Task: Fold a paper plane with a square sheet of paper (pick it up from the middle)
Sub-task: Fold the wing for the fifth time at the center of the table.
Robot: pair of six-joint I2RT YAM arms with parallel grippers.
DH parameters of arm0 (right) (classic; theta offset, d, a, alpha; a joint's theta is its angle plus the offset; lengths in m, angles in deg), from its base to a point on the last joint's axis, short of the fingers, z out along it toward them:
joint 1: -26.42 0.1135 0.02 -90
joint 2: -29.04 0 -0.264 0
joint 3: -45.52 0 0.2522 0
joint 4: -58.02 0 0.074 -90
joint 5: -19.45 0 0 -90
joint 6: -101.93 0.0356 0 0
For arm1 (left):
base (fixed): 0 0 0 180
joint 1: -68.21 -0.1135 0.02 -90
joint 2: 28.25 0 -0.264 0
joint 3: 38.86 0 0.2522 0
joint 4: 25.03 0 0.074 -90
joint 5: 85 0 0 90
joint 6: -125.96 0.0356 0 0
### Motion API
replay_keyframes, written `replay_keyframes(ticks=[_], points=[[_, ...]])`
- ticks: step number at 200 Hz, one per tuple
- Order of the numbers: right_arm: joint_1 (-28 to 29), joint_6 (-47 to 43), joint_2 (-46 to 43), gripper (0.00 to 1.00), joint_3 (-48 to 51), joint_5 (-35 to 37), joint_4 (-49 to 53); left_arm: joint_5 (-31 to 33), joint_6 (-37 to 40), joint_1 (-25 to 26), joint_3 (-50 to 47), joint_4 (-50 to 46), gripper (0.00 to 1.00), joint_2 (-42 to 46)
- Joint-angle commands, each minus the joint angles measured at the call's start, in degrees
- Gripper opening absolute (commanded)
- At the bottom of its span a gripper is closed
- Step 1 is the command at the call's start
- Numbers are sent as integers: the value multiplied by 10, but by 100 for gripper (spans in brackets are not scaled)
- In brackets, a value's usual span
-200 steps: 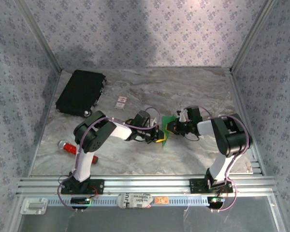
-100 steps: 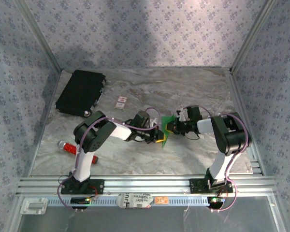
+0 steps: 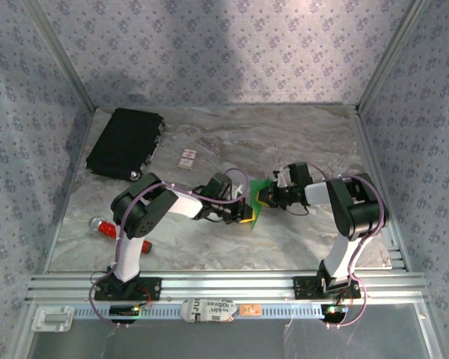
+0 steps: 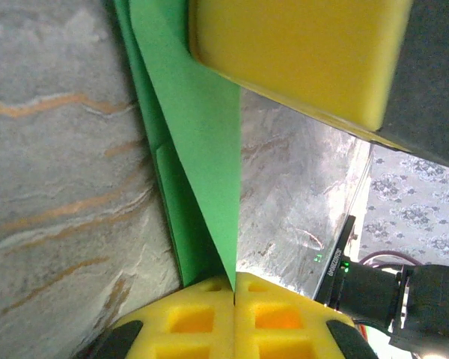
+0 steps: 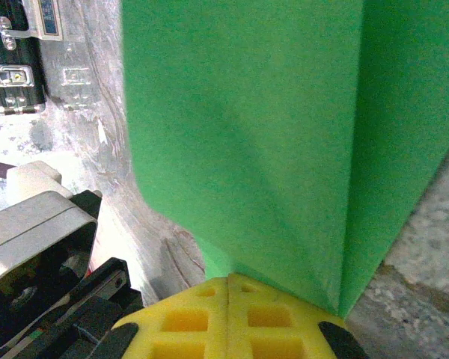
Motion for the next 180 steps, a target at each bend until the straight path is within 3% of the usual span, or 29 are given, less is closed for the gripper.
replay_keyframes(ticks=[1, 15, 30, 48, 83, 107, 122, 157, 167, 180], points=[[0, -19, 31, 5, 4, 89, 47, -26, 21, 19, -22, -82, 0, 3], [2, -19, 31, 5, 3, 93, 50, -23, 23, 20, -22, -89, 0, 4], [4, -21, 31, 5, 1, 97, 56, -22, 25, 21, -28, -95, 9, 9], [5, -21, 31, 5, 0, 100, 59, -26, 29, 23, -36, -94, 0, 13], [7, -22, 31, 5, -2, 107, 65, -31, 34, 25, -41, -97, 0, 17], [7, -22, 30, 5, -2, 113, 68, -36, 37, 28, -41, -100, 5, 15], [7, -22, 30, 5, -3, 114, 71, -41, 39, 29, -42, -102, 0, 15], [8, -23, 29, 5, -3, 117, 74, -47, 46, 33, -42, -109, 0, 17], [7, -24, 29, 5, -4, 117, 75, -45, 46, 34, -43, -113, 7, 17], [8, -25, 28, 5, -4, 120, 79, -46, 48, 34, -44, -116, 8, 20]])
